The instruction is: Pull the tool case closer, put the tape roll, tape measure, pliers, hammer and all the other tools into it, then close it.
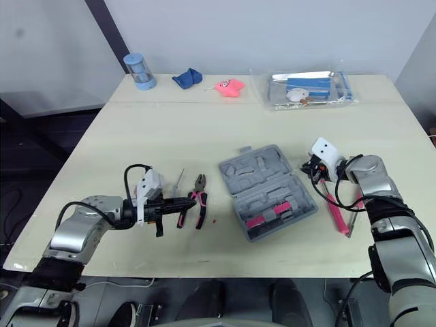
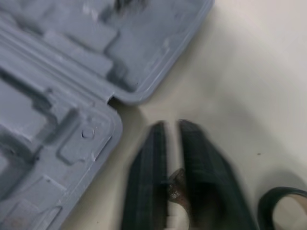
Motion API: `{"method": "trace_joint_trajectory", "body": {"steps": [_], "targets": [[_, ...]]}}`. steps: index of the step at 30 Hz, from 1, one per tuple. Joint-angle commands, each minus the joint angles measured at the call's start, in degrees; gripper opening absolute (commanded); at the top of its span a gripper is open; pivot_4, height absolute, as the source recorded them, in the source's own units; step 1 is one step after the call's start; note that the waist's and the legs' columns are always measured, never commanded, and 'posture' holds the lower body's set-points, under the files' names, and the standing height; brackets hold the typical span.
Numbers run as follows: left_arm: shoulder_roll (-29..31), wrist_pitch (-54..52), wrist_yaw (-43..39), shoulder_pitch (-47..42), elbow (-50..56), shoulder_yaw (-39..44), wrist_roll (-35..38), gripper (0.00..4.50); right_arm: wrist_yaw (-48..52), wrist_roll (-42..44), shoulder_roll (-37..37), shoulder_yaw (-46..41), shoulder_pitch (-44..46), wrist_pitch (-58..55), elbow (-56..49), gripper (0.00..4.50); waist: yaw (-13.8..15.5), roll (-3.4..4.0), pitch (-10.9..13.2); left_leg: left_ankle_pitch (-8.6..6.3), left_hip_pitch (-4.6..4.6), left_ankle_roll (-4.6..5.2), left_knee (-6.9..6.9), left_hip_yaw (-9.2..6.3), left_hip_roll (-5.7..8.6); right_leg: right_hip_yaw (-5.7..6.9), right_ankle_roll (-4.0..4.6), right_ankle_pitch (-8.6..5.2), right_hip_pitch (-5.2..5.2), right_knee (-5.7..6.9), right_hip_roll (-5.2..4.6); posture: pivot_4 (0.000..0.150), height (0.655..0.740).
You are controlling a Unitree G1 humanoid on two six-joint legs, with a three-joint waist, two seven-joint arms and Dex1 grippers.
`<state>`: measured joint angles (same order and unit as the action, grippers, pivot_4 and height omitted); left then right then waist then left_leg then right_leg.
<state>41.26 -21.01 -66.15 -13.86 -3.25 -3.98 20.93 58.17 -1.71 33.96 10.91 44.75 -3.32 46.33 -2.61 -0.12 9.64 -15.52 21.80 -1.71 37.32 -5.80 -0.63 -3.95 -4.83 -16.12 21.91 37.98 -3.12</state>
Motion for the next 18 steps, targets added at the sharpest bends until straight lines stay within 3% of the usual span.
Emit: {"method": "trace_joint_trajectory", "body": {"steps": [1,18], "targets": [[-0.2,0.0,-1.7,-2.2,-2.1,-2.1,-1.6,0.0,-0.3,-2.3,-0.7,0.9,2.7,2.5,2.9,0.06,-0.1,0.0,0.0,0.02,0.0,-0.04,0.0,0.0,0.0,0.0,0.0,0.0,0.0,0.01,0.0,0.15,0.74],[-4.9,-4.1,-2.5,-9.7,-7.9,-6.9,-4.5,0.0,3.1,-5.0,-4.6,1.6,5.9,4.6,7.5,0.06,-1.6,0.0,0.0,0.05,0.0,-0.08,0.01,-0.06,0.01,0.02,0.0,0.0,0.01,0.08,0.01,0.15,0.74]]}}
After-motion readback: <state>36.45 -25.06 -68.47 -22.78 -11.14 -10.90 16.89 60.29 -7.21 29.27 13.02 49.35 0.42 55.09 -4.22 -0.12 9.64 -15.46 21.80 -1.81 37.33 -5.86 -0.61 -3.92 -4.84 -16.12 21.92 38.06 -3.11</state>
